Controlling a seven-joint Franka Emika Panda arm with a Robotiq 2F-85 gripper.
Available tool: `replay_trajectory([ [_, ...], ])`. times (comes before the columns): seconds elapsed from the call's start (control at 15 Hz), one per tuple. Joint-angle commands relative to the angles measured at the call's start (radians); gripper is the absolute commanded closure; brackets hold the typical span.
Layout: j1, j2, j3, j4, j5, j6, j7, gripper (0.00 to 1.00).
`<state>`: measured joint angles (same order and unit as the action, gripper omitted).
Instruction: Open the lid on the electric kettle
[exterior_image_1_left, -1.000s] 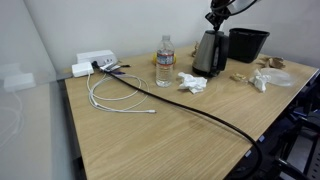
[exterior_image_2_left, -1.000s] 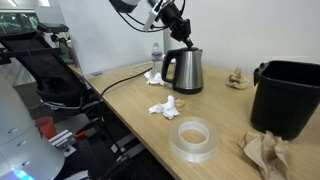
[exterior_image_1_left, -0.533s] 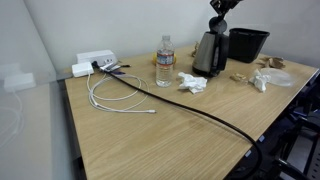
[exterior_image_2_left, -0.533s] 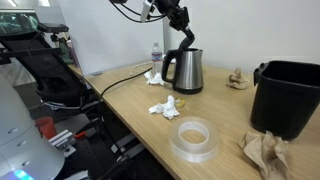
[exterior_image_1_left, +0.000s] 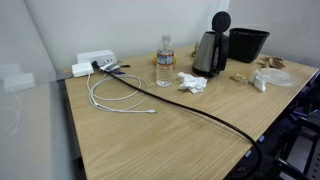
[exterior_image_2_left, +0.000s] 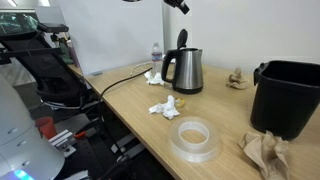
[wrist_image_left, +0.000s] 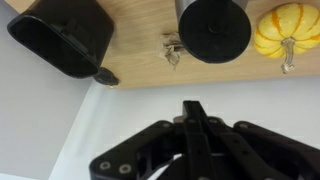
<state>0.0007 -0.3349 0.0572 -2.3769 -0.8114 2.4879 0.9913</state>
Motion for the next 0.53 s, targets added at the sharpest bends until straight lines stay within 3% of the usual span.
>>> replay_trajectory([
  [0.0,-0.005,-0.077,-0.005,-0.069,0.106,0.033,-0.069,1.00],
  [0.13,-0.005,-0.112,-0.005,-0.096,0.186,0.029,-0.121,1.00],
  [0.2,-0.002,-0.129,-0.008,-0.108,0.235,0.029,-0.156,0.90],
  [0.27,0.002,-0.145,-0.012,-0.120,0.290,0.031,-0.196,0.72],
  [0.4,0.001,-0.185,-0.010,-0.133,0.403,0.019,-0.282,0.59],
  [0.47,-0.054,-0.146,0.048,-0.103,0.364,0.010,-0.231,0.53],
])
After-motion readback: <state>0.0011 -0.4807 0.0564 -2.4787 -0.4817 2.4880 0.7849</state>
